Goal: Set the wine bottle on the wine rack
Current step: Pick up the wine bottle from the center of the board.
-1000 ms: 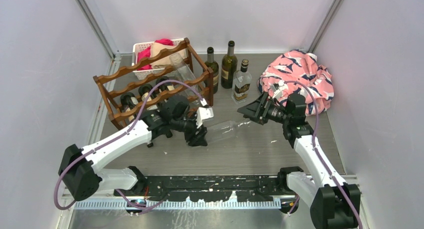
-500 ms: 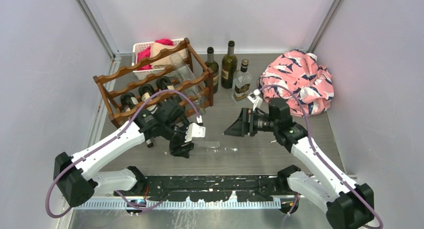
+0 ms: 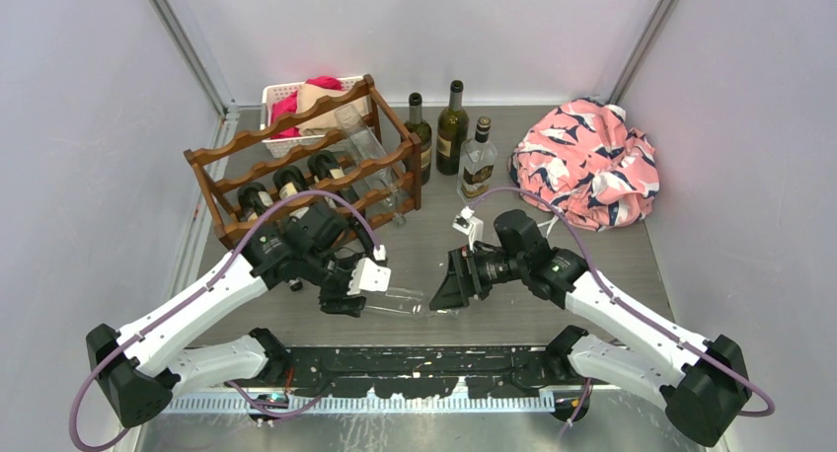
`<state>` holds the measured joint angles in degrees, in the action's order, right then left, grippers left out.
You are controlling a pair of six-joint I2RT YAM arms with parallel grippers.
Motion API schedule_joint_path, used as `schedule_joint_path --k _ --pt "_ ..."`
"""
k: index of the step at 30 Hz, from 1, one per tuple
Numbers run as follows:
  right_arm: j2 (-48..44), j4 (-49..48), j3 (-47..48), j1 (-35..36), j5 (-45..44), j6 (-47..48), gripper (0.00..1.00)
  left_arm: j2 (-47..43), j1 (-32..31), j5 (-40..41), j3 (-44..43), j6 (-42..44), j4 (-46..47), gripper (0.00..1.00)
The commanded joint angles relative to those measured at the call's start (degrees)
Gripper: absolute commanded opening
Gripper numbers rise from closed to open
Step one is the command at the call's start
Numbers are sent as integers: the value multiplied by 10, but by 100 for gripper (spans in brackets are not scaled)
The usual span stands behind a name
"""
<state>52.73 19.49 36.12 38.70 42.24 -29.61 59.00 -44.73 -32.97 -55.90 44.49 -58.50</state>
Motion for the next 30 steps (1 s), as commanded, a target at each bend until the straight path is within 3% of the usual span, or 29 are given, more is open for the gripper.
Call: schedule_joint_path --k 1,9,18,23,30 --pt "4 -2 33 15 28 10 81 -10 -2 -16 -7 22 7 0" --pt "22 -15 32 48 31 12 70 -3 -2 -26 -13 32 15 0" --pt "36 -15 37 72 42 15 65 -2 -2 -23 -10 39 14 0" --pt "48 -15 38 80 44 15 54 1 -2 -21 -12 39 15 0" --pt "54 -13 41 86 46 16 55 8 -2 -25 -15 41 15 0"
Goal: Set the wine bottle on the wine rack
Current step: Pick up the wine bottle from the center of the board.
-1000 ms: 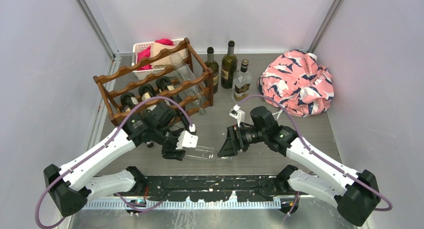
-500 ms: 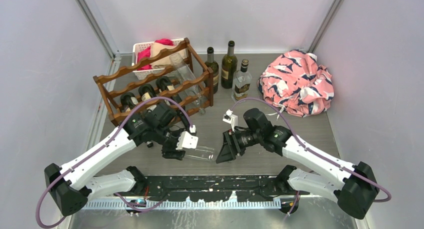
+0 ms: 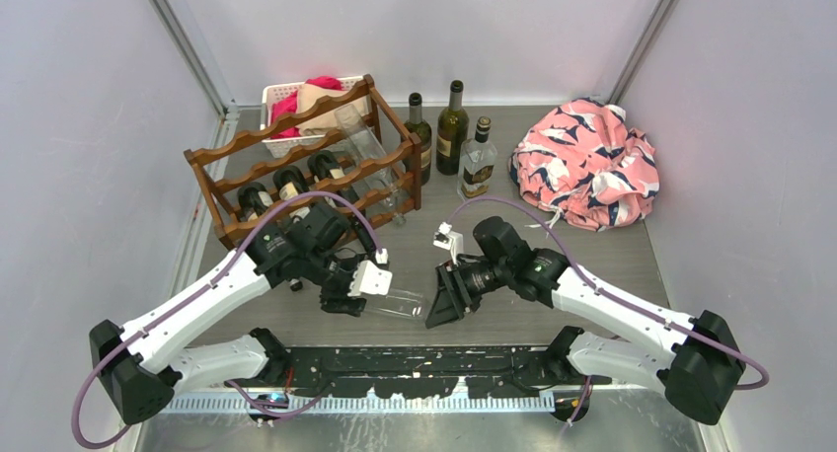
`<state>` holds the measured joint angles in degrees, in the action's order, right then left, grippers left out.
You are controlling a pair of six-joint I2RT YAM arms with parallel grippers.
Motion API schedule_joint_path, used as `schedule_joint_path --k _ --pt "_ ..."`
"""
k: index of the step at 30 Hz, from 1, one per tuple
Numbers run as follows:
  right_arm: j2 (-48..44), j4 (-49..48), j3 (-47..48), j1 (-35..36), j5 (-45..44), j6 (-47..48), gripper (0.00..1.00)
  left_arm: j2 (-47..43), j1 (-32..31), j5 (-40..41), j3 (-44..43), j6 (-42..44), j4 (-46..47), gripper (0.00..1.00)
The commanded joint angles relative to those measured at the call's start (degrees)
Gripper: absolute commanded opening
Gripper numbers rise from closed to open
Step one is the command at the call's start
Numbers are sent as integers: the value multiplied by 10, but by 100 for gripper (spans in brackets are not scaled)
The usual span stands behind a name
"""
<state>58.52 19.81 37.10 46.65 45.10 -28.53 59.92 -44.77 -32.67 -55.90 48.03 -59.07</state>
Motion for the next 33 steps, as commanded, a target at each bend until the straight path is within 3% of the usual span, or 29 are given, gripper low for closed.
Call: schedule_joint_path --k 1,7,10,12,13,15,18,20,22,23,28,33 --pt "-4 -16 31 7 18 4 56 0 -1 -29 -15 6 21 0" --pt "-3 -16 31 12 17 6 53 6 -1 -31 -16 6 27 0" --pt "-1 -16 31 13 19 5 33 6 -1 -29 -16 5 28 0" --pt "-2 -15 31 14 23 5 11 6 -2 -23 -15 4 27 0" --pt "-4 -15 31 14 25 4 5 7 -1 -20 -15 3 28 0" --pt "-13 -16 30 15 25 3 2 4 -2 -11 -12 0 33 1" --pt "-33 -30 22 15 19 -10 1 -7 -1 7 2 -14 59 32" --pt "-41 -43 14 15 19 -21 1 -23 -1 10 18 -21 83 46" --pt "-47 -48 7 16 14 -26 1 -39 -1 10 33 -29 105 78" --pt "-51 -48 5 15 12 -29 1 -45 -1 10 39 -30 112 85" --pt "-73 -56 -7 15 0 -40 1 -55 -1 7 44 -37 118 98" --pt "-87 -67 -20 15 -6 -54 1 -60 -2 6 37 -43 115 100"
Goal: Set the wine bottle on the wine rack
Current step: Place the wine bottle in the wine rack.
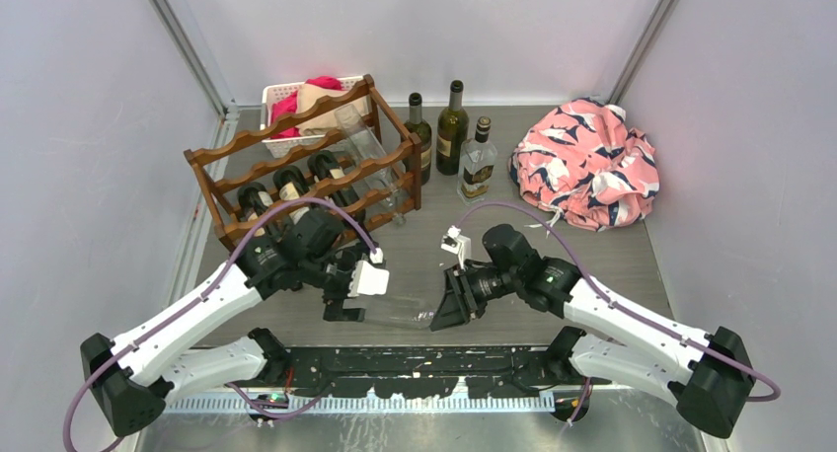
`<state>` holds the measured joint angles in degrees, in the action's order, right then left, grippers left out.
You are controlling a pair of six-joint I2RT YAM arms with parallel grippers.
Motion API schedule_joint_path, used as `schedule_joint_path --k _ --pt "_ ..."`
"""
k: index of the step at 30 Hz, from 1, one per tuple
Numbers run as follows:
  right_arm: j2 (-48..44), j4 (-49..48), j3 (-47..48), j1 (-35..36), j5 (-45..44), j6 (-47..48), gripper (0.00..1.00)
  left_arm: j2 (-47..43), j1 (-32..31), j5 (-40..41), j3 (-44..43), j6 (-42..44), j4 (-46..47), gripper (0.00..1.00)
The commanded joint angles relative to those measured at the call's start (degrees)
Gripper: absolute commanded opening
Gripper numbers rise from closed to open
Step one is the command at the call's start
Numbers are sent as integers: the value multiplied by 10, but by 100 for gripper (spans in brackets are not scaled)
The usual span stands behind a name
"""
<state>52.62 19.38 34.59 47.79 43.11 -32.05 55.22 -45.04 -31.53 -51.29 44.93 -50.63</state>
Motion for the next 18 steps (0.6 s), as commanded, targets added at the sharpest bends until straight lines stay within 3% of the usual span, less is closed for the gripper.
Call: schedule_joint_path --k 1,8,13,18 --pt "-33 -64 3 4 12 -24 1 -16 1 -7 -11 -16 30 100" --pt "-91 -65 -13 4 -18 -47 1 -51 1 -35 -49 -128 68 100" --pt "-122 -66 -19 3 -41 -54 1 -58 1 10 -109 -247 98 100" --pt "-144 -79 -25 4 -59 -57 1 -57 1 77 -175 -305 95 100"
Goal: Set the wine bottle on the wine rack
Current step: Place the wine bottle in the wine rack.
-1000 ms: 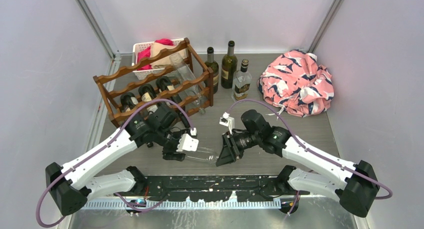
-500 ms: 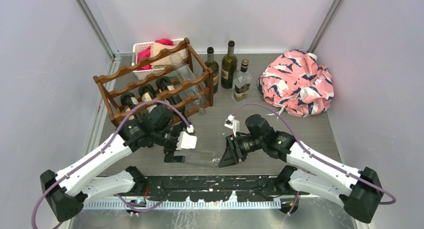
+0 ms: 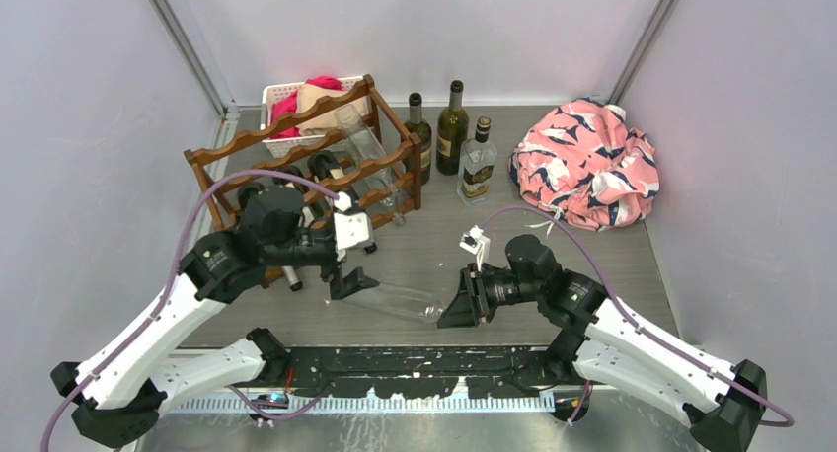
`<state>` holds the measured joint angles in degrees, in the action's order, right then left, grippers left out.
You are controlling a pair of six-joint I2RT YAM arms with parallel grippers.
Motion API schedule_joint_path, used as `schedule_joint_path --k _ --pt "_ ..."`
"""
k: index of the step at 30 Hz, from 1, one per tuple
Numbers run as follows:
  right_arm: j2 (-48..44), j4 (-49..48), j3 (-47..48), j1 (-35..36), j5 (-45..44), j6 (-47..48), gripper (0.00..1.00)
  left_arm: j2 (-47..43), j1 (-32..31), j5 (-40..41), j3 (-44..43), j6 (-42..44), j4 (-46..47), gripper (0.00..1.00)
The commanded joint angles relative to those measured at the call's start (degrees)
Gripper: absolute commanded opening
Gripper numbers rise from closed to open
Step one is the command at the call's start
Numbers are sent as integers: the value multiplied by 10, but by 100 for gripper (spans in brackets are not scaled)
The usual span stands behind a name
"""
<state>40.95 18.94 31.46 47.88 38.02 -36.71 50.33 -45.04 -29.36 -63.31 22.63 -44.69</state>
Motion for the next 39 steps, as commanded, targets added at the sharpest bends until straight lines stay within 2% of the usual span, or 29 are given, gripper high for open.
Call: schedule_joint_path --k 1,6,11,16,23,39 --pt "-32 -80 4 3 -12 -10 1 -10 1 68 -63 -91 41 100" --pt "-57 -112 -13 3 -51 -10 1 -4 1 156 -111 -135 78 100" --pt "-72 -152 -29 3 -98 -9 1 61 28 223 -179 -147 76 100" --pt "-80 -186 -42 3 -145 -10 1 88 85 224 -170 -165 129 99" --pt "-78 -257 -56 2 -183 -21 1 93 133 223 -133 -161 193 99" --pt "-5 -388 -73 4 -257 -25 1 68 158 218 -79 -159 243 100"
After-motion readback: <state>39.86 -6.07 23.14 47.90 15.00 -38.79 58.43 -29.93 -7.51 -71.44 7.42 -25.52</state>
